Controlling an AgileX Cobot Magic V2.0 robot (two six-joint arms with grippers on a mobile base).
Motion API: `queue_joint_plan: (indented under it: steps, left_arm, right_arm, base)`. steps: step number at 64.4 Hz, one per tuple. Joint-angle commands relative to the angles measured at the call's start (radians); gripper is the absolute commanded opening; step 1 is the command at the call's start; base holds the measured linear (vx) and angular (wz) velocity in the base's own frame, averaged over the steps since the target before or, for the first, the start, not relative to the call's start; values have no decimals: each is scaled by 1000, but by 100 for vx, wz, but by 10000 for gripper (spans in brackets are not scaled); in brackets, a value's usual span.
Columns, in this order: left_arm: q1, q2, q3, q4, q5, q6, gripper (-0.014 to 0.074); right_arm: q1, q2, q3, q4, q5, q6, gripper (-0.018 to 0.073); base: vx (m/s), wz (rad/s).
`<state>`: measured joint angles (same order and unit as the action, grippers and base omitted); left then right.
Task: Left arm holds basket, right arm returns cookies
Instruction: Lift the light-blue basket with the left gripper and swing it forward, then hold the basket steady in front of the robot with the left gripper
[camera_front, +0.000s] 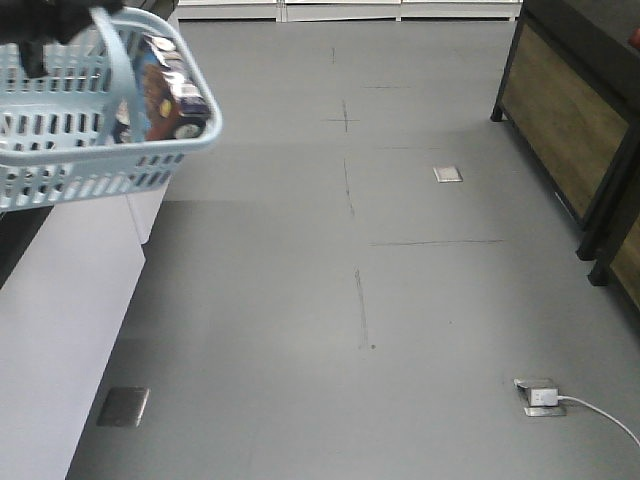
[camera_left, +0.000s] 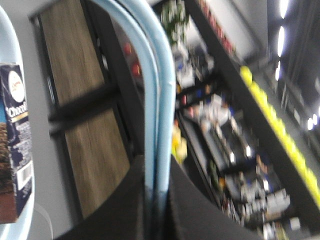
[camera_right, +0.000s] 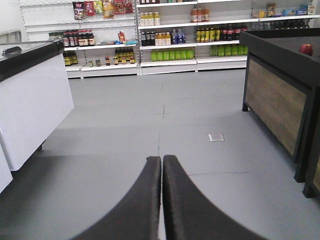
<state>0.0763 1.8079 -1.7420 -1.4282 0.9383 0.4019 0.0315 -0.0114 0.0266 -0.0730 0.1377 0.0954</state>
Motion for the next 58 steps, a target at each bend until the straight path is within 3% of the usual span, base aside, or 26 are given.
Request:
queue_joint_plan:
  steps: [1, 5, 13, 22, 28, 40, 58]
  left_arm:
    - [-117, -46, -33, -49, 24, -9, -8]
    - [-194, -46, -33, -8, -6, -2, -8]
    - [-288, -46, -29, 62, -29, -5, -7]
    - [-360, -49, 71, 53, -27, -2, -8]
    - [-398, -53, 191, -9, -23, 60, -8]
    - [-443, -72, 488, -313, 44, 333, -8]
    - [-504, -85, 747, -312, 74, 476, -8]
  right_arm:
    - [1, -10, 2, -4, -75, -6, -9]
    - [1, -10, 2, -4, -74, -6, -9]
    - [1, -10, 2, -4, -74, -6, -9]
    - [1, -10, 2, -4, -74, -6, -9]
    - [1, -10, 2, -4, -74, -6, -9]
    - [1, -10, 2, -4, -74, -6, -9]
    - [1, -10, 2, -4, -74, -6, -9]
  base:
    - [0, 0]
    - [0, 0]
    - [0, 0]
    - [0, 0]
    - [0, 0]
    - [0, 0]
    - [0, 0]
